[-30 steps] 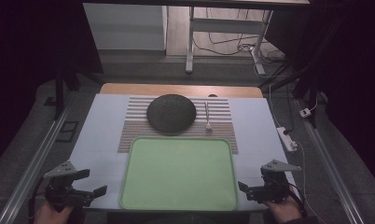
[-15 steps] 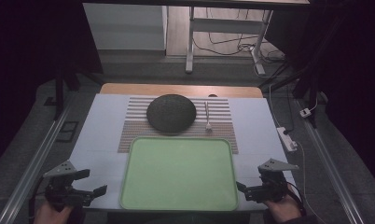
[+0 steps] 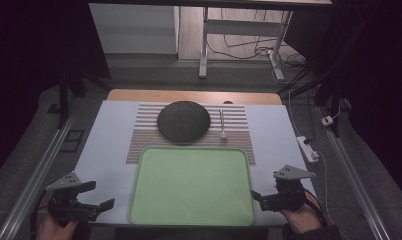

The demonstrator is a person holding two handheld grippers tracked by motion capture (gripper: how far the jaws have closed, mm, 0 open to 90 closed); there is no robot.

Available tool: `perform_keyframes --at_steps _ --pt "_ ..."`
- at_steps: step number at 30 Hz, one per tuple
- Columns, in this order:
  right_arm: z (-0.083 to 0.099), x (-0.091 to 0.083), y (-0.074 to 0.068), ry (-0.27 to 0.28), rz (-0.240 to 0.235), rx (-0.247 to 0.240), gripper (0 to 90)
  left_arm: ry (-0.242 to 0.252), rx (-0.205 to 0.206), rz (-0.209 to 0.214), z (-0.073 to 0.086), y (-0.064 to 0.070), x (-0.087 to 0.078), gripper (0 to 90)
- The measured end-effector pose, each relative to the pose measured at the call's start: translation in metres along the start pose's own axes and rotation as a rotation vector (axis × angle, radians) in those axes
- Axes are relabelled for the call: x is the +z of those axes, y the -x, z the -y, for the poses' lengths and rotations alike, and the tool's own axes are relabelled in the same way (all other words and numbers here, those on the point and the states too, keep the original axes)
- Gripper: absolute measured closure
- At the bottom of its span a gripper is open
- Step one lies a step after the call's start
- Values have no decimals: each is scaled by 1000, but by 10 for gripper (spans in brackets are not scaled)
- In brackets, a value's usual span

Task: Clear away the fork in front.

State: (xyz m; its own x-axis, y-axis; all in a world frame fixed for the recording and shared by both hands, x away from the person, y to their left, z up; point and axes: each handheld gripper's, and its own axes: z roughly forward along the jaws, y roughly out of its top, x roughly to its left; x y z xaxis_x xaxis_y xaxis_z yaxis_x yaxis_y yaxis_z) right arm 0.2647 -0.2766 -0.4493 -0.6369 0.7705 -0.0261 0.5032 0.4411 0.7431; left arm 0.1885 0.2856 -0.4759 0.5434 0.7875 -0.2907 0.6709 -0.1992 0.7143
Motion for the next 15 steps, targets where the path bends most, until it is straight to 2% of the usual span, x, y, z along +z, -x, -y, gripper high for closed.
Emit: perform_keyframes --at_steps 9,12,15 --pt "-11 9 5 15 11 -7 0 0 5 -5 0 1 0 0" --pt "-15 13 6 6 30 -25 0 0 4 -6 0 1 0 0" --pt "-18 18 8 3 23 -28 0 0 5 -7 0 1 0 0"
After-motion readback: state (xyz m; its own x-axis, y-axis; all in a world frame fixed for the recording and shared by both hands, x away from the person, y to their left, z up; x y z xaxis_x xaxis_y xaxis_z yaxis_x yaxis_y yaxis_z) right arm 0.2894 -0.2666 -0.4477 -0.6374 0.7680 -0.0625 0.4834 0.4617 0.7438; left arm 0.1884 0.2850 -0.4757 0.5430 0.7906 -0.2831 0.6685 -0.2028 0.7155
